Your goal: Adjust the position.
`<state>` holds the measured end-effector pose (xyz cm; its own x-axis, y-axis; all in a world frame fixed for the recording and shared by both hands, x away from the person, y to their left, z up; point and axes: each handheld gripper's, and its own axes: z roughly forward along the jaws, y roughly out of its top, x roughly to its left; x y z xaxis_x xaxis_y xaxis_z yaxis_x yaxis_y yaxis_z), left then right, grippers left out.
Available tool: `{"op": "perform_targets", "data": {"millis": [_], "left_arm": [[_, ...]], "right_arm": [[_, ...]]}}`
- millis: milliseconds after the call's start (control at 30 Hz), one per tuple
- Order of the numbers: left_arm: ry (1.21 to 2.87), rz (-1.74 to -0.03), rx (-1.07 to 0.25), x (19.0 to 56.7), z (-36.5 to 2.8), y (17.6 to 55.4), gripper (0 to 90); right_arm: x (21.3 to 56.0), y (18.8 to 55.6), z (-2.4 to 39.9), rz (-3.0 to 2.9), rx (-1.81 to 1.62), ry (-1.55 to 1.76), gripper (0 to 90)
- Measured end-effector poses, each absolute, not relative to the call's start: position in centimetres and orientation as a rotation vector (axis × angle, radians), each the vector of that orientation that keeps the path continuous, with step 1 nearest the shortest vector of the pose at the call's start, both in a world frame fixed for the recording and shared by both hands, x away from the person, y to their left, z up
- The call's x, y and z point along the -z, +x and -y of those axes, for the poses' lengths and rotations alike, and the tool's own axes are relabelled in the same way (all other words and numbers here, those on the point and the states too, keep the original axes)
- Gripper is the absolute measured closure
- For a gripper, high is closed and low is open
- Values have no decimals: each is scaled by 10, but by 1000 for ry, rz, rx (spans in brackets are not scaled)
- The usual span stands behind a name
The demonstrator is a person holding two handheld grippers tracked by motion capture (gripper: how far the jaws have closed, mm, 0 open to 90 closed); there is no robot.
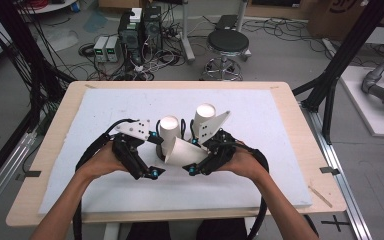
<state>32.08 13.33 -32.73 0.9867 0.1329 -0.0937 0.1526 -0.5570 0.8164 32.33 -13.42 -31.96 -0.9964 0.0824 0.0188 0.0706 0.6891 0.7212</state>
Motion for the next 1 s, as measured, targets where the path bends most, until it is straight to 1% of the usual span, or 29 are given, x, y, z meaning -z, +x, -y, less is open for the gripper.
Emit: {"op": "perform_targets", "data": {"millis": [633,1000], "left_arm": [[1970,-251,50,349,-144,315,17],[1931,-253,56,357,-144,312,17]], "right_arm": [[336,315,143,-2784,-1441,169,357],[350,312,145,-2745,-1548,215,356]]}}
